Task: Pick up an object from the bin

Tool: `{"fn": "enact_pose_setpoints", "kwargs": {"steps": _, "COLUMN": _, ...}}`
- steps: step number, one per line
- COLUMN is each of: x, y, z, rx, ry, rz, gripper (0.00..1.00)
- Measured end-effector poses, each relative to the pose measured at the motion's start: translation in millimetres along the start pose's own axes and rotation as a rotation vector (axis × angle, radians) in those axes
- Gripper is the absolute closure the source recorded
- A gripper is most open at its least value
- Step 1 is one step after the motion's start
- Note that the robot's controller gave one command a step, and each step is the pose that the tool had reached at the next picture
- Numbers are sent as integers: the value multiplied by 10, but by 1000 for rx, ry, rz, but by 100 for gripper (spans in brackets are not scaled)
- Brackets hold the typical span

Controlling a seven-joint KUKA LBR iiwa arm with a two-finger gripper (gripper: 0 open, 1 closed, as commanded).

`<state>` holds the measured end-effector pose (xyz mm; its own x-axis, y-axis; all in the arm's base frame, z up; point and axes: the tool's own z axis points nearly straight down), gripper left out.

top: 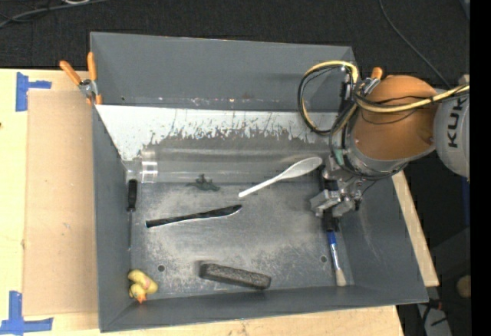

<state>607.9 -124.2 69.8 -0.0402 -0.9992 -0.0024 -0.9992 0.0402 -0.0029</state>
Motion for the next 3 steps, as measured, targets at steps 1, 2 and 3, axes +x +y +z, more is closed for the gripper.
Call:
{"fn": "enact_pose_setpoints", "kwargs": {"steps": 1, "x": -14, "y": 27, "z": -125, "rx": -7, "ry": -3, "rz": 1, "gripper": 100}}
{"fn": "enact_pose_setpoints", "kwargs": {"steps": 2, "x": -19, "y": 0, "z": -499, "rx": 1, "ry": -2, "rz": 0, "gripper": 100}}
{"fn": "enact_pose_setpoints", "kwargs": {"steps": 3, "x": -30, "y": 7, "z": -783, "rx": -2, "ry": -4, "rz": 3, "gripper": 100}}
